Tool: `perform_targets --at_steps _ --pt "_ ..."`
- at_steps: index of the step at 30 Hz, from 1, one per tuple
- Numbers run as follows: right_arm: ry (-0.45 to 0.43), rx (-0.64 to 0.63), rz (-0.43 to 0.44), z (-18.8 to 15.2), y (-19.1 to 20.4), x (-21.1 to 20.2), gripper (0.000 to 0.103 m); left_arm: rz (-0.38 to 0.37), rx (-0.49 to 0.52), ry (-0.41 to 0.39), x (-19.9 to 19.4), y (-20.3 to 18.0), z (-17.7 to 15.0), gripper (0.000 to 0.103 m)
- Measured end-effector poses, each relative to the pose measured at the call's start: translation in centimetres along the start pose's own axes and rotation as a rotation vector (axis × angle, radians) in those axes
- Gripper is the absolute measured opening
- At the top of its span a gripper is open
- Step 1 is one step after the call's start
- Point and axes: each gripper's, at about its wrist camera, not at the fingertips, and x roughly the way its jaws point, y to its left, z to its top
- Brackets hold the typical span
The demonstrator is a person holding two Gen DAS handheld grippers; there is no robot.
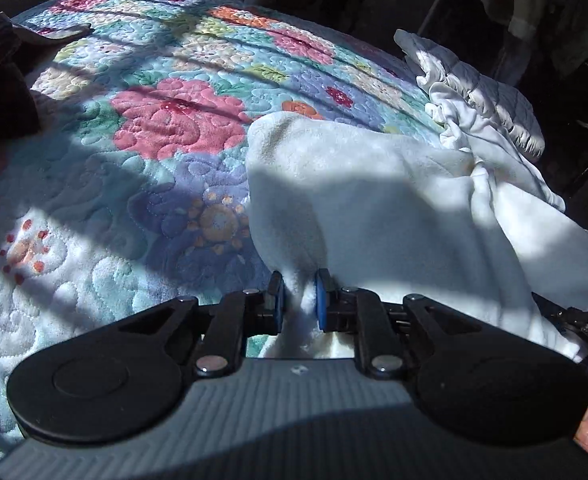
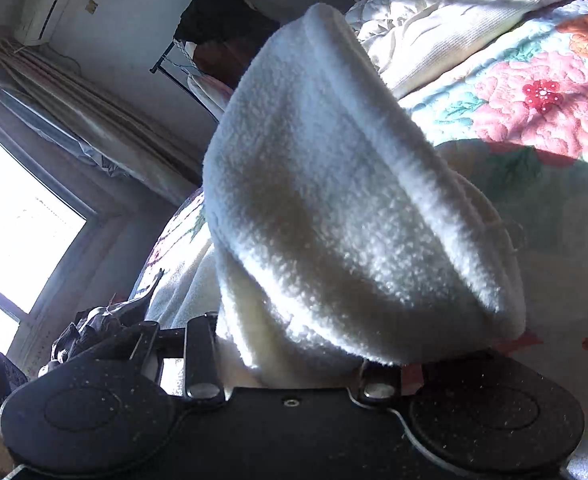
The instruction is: Fold clothes
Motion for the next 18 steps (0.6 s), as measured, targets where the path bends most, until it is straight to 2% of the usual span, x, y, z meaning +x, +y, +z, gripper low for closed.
perform_targets --at_steps 3,4,5,6,9,13,16,18 --pt "0.031 -0.023 -0.139 -0.8 0.6 0.8 0.067 0.073 0.044 0.055 -0.1 -0.6 -1.0 0.028" --pt "0.042 -0.031 -0.185 -1.1 0.8 1.1 0.068 0.082 0.073 0.049 -0.8 -1.1 -1.3 0.046" --pt "0.051 -0.034 -0.219 -1.2 1.2 1.0 0.072 0.083 0.109 0.032 -1.8 -1.8 -1.7 0.057" --pt "0.06 -0.033 -0.244 -1.0 1.7 0.8 0.074 0.102 0.144 0.027 -2.9 -2.5 -2.3 0.06" --pt "0.088 -0.006 -0.295 -0.7 2.9 -0.3 0.074 0.171 0.22 0.054 -5.1 -3.3 -4.2 0.063" --pt "0.111 -0.011 -0.362 -3.2 3.6 -4.2 0.075 0.244 0.187 0.148 -6.7 -2.6 -6.0 0.064" --pt "0.125 -0.087 -0.364 -5.0 4.1 -6.7 0.075 0.193 0.15 0.181 -7.8 -3.1 -5.9 0.069" --pt "0.12 -0.107 -0.358 -6.0 4.2 -8.3 0.075 0.159 0.162 0.172 -8.5 -3.7 -5.9 0.073"
